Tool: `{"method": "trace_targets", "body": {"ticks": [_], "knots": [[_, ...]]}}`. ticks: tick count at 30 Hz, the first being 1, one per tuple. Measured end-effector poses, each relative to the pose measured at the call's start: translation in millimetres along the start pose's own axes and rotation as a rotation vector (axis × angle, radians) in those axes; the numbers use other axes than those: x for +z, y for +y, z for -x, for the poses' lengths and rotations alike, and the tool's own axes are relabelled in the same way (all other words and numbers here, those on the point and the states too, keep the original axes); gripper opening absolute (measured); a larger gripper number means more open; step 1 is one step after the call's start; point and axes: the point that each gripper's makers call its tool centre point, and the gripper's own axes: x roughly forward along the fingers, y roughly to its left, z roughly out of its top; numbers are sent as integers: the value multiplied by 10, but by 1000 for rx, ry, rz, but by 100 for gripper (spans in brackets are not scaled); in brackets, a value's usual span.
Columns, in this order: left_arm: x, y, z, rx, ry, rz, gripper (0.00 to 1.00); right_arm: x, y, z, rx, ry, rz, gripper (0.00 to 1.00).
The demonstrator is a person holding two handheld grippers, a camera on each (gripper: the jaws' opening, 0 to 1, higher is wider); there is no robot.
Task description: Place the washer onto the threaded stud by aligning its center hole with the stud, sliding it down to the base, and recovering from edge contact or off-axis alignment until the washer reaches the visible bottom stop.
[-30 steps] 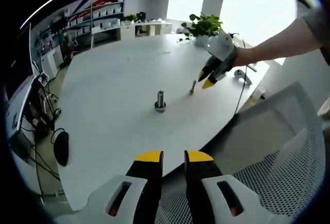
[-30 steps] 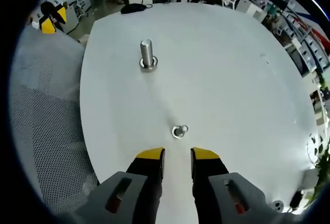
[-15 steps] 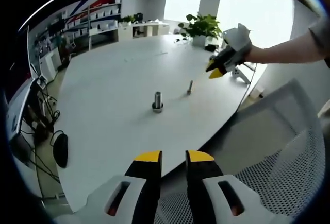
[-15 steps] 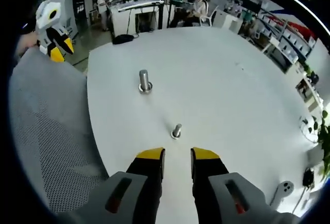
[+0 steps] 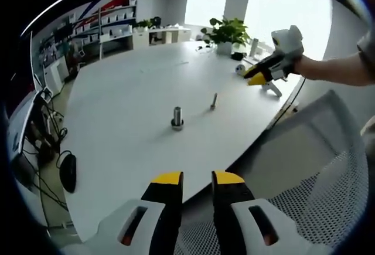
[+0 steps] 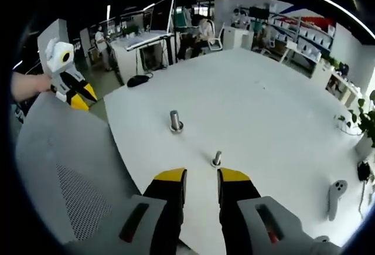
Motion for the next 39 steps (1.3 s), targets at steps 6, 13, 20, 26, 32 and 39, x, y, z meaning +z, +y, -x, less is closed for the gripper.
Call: {"method": "trace_targets", "body": {"ticks": [6,13,20,26,32,39], "knots": [[42,-2,20,1,-24,4,17,8,49,158,-1,-76,-140,26],[93,-3,44,6,-54,7,17,-46,241,309,3,-110,-202,28],[146,26,74,21,-91,13,17,-30,344,417,-7,-159,-282,28],[166,29,87,27,-107,13,17,-89,443,440,-17,-153,-251,29],[180,28,90,27,-116,17,17,-218,573,400,-27,-108,-148,29],[221,23,84,13,-127,28,17,-206,466,415,-55,-140,-185,29]]}}
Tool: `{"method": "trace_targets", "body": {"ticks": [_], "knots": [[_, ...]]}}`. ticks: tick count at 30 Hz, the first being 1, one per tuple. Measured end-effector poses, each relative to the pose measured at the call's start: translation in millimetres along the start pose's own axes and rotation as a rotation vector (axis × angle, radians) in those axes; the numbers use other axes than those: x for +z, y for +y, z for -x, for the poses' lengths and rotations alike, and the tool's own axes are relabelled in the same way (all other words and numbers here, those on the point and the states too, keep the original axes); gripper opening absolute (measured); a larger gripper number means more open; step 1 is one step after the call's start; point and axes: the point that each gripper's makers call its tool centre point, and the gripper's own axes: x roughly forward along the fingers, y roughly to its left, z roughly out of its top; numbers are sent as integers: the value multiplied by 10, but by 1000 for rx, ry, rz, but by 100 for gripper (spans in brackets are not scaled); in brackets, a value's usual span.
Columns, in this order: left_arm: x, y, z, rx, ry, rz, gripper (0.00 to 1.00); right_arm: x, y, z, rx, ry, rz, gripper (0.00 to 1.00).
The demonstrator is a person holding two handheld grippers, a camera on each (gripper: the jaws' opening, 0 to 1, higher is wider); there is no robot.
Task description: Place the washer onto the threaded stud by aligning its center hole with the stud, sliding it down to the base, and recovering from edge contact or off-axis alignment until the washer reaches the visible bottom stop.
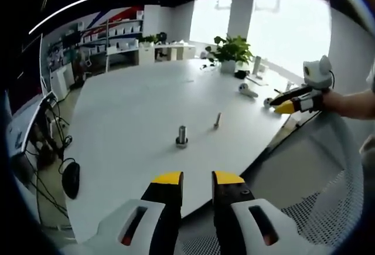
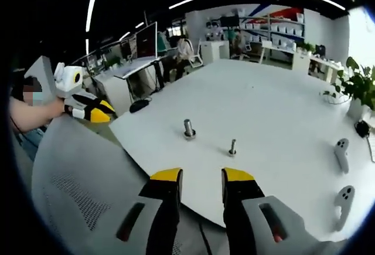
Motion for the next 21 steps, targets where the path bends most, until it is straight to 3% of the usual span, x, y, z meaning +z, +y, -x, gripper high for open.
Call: {"method": "trace_targets", "body": {"ticks": [3,10,17,21], "knots": [[-51,-23,-19,-9,24,-7,17,-49,22,-26,10,21,1,29],[-22,34,-4,12,11,1,16,-36,1,-23,-5,14,-4,30],[-132,-13,-57,-11,75,4,16,-27,2,-16,-6,7,4,31],[-116,16,-30,-3,61,15,16,-8,6,-18,-8,0,5,31]]}}
